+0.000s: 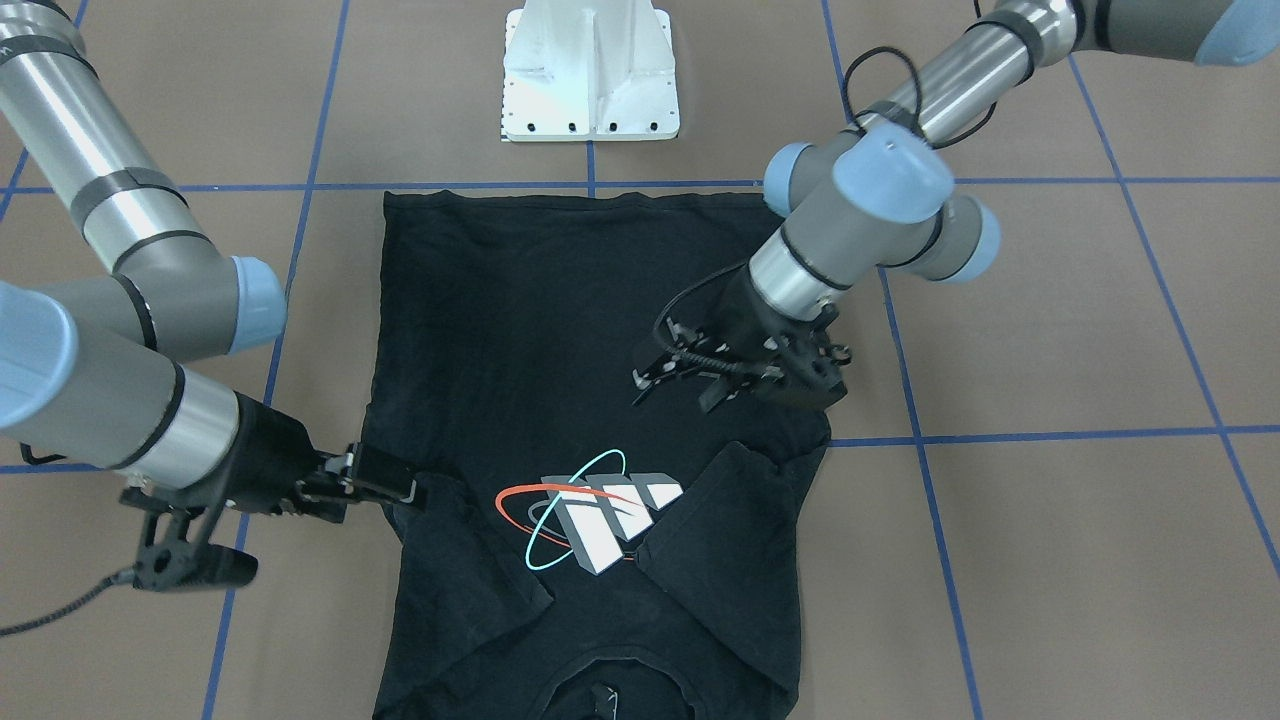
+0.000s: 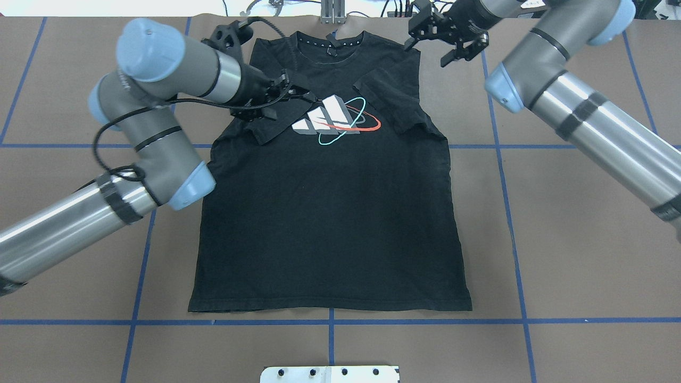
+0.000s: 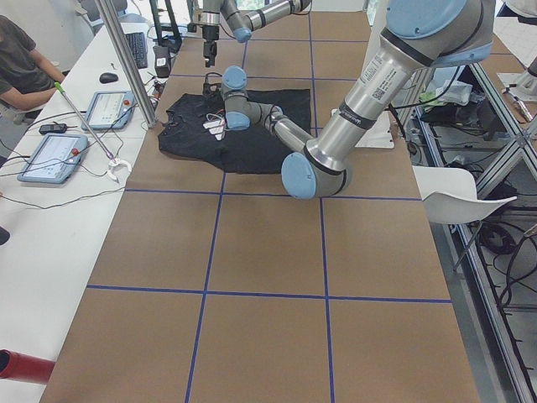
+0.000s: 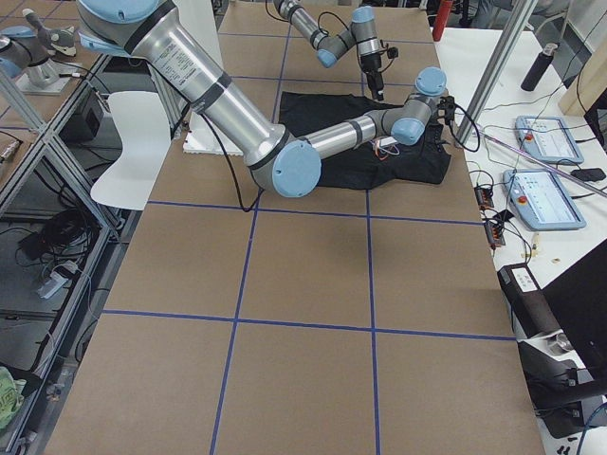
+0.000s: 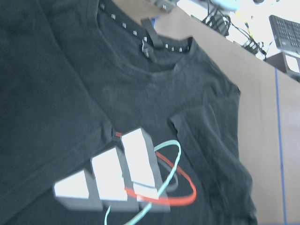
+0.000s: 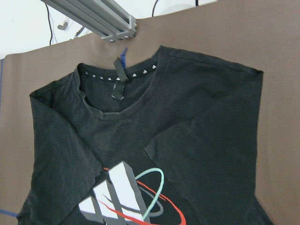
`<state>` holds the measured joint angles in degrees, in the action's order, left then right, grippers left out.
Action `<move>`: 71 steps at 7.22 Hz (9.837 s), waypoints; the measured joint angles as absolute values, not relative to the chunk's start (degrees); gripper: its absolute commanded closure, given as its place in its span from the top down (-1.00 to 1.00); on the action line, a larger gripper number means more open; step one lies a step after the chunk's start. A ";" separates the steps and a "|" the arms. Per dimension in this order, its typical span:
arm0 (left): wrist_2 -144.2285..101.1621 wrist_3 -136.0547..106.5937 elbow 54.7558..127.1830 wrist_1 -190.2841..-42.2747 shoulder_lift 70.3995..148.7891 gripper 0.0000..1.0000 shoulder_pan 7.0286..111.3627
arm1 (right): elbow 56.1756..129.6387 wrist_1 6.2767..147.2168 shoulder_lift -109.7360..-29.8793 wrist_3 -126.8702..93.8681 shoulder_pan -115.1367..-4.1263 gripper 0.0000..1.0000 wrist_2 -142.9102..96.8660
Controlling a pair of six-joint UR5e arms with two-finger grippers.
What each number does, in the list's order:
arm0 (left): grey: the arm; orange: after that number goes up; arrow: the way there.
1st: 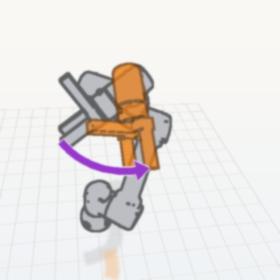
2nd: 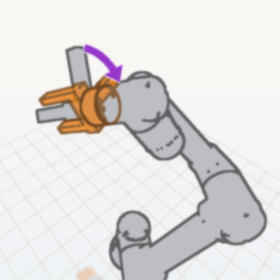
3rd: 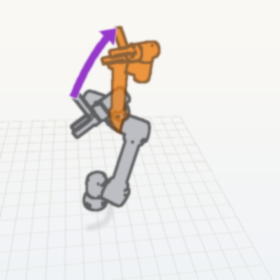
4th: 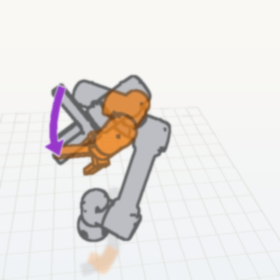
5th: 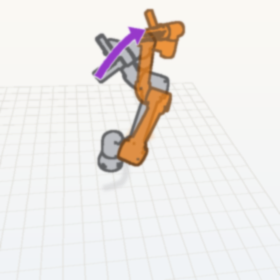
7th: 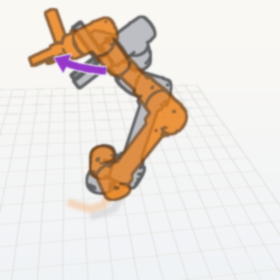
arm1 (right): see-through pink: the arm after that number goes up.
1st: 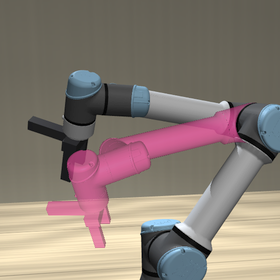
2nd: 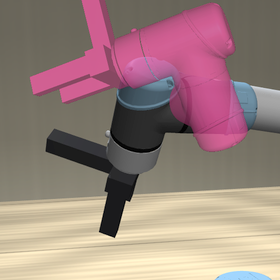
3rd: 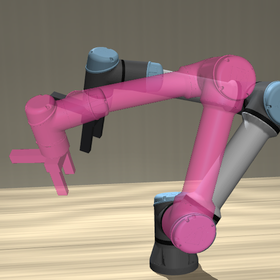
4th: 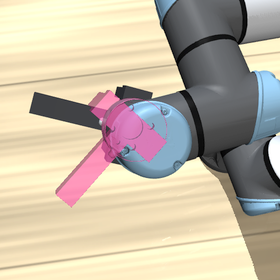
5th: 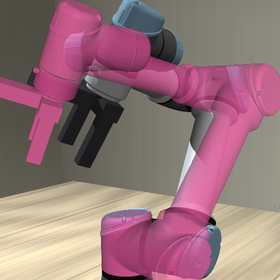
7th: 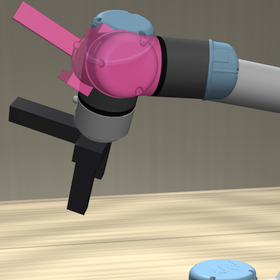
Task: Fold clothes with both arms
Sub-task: 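Grasp the sleeve with the left gripper and fold it inward over the shirt, then move both grippers down to the hem corners nearest the robot, then lower the right gripper onto its hem corner while the left gripper grasps its corner, then close both grippers on the hem corners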
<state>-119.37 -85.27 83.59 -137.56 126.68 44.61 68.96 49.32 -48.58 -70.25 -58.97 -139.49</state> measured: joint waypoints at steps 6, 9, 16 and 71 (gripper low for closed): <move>-122.36 -84.09 108.71 -141.00 93.48 0.98 43.43 | 92.81 48.79 -71.63 -80.49 -53.99 1.00 -141.58; -118.81 -86.08 108.63 -149.87 86.15 0.98 37.35 | 98.02 48.78 -77.76 -80.53 -48.85 1.00 -141.26; -108.25 -92.33 107.12 -150.48 87.02 0.96 21.44 | 102.08 45.53 -83.84 -80.46 -46.17 1.00 -142.11; -105.17 -98.39 108.95 -150.47 88.44 -1.00 17.84 | 104.92 46.61 -89.76 -85.78 -24.96 -1.00 -124.47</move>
